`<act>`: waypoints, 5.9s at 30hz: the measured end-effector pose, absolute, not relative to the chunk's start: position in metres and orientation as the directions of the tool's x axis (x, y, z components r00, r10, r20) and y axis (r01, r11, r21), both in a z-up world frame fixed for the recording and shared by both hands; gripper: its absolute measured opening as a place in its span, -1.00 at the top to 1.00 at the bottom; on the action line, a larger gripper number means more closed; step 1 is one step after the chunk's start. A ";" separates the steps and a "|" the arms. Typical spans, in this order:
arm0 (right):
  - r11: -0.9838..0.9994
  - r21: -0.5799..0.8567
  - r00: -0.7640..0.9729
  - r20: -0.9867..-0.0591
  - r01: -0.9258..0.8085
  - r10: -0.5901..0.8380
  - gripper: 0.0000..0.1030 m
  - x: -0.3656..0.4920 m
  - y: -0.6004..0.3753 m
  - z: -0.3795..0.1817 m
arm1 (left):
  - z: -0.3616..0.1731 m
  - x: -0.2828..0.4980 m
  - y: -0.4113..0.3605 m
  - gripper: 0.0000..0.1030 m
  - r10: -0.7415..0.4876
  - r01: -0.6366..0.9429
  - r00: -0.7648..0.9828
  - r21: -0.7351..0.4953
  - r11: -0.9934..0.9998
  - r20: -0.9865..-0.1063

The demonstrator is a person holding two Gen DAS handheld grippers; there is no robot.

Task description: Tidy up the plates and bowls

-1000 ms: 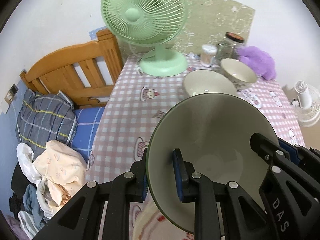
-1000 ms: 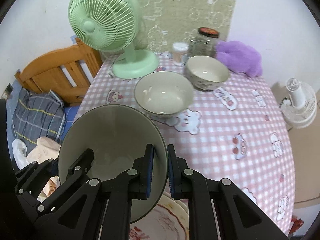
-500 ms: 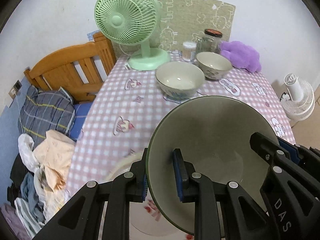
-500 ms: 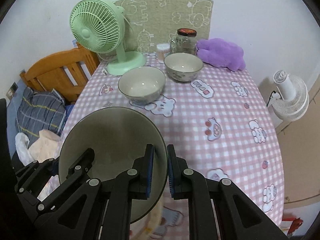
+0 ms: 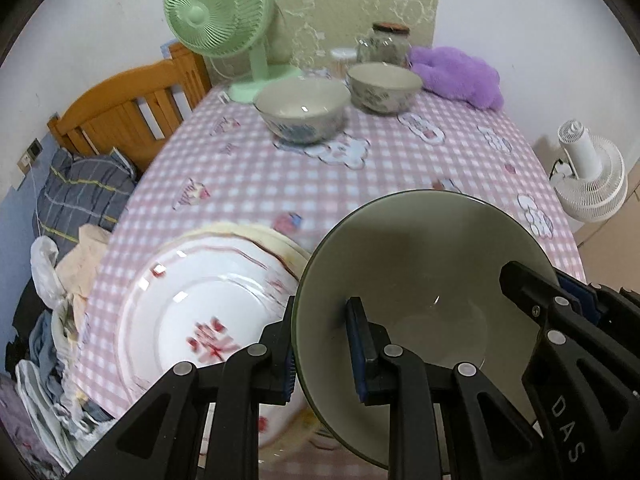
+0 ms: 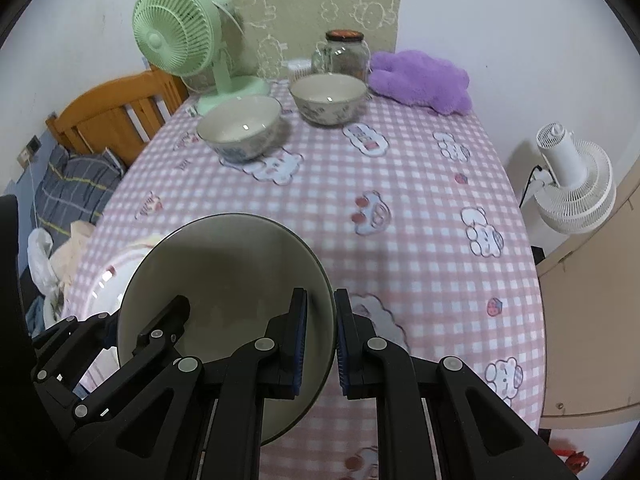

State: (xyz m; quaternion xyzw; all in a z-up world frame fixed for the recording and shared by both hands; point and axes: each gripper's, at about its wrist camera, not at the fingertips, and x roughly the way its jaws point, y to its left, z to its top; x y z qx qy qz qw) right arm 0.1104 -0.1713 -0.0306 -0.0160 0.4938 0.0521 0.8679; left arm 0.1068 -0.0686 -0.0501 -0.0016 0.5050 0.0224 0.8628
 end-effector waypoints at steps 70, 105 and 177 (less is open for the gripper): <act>0.996 0.077 0.587 -0.809 0.036 0.042 -0.41 0.107 -0.128 -0.005 | -0.012 0.121 -0.013 -0.59 -0.061 0.131 0.580 0.019 0.991 -0.812; 0.990 0.082 0.614 -0.778 -0.114 0.135 -0.43 0.330 -0.081 -0.011 | -0.024 0.317 0.031 -0.49 0.092 -0.087 0.618 0.048 0.995 -0.781; 0.999 0.015 0.631 -0.775 0.032 -0.009 0.55 0.242 -0.073 0.024 | 0.009 0.235 0.037 0.60 -0.039 0.042 0.626 -0.016 0.999 -0.779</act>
